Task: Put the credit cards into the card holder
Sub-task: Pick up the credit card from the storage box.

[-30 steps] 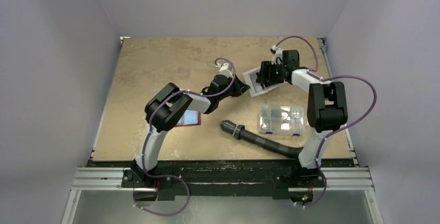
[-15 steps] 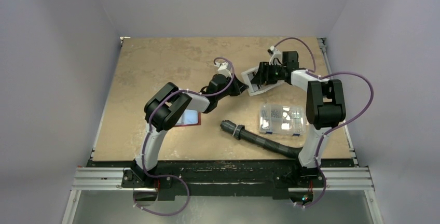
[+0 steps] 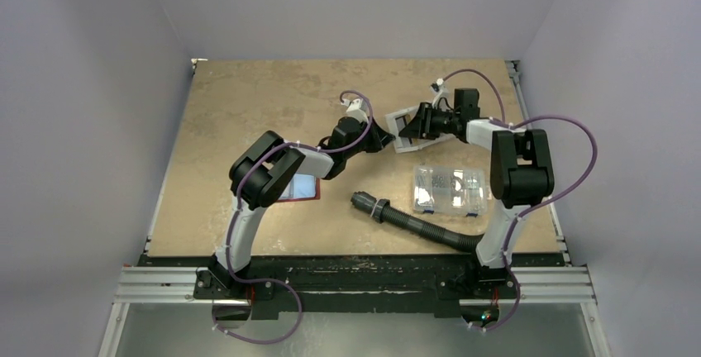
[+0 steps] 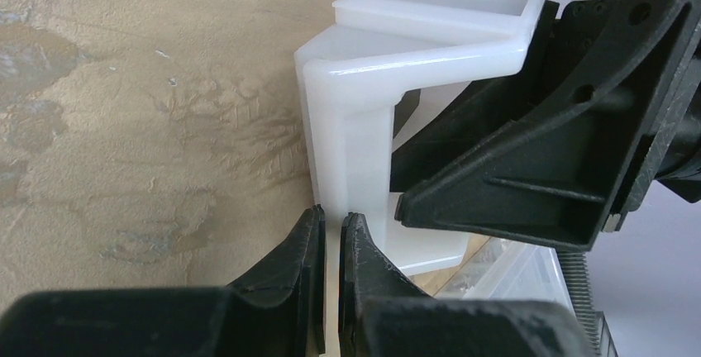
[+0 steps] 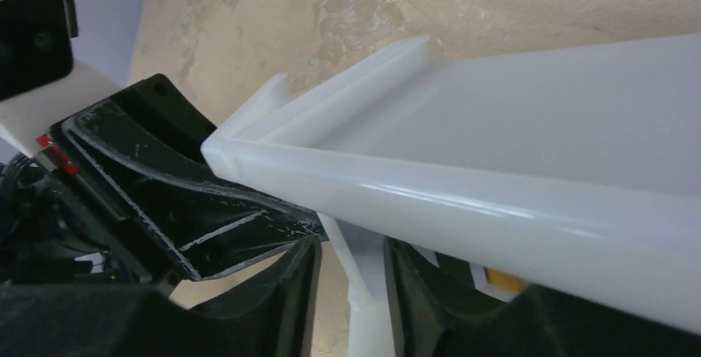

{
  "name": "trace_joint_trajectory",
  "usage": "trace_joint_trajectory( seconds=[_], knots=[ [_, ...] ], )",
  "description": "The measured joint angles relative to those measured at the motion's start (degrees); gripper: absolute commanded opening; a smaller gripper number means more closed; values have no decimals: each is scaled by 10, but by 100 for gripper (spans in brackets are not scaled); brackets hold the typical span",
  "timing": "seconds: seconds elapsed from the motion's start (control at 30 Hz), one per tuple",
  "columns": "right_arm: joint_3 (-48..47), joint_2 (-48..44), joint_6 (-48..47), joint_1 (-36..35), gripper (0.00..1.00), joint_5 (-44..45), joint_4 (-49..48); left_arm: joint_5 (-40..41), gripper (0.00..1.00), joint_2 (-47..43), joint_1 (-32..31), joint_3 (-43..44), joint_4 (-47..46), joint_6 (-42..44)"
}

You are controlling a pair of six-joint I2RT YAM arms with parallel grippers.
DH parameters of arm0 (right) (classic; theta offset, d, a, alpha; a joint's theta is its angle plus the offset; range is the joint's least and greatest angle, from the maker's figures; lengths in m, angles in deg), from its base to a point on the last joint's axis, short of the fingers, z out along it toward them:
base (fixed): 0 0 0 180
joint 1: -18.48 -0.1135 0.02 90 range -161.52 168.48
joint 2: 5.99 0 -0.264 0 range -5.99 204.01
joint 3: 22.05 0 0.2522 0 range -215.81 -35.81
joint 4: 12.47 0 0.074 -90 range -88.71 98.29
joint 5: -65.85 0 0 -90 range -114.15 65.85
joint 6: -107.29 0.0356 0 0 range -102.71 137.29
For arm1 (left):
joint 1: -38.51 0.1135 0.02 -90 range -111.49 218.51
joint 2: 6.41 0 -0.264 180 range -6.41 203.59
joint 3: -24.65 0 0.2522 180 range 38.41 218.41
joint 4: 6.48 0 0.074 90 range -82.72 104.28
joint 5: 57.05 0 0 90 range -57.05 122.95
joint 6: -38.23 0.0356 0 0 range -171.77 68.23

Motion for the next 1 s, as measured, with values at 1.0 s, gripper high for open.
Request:
trace_joint_trajectory(
  seconds=[1.0],
  knots=[
    [-37,-1,-41,-7,85,101,61,-34,0,12,4,18,14,-17]
  ],
)
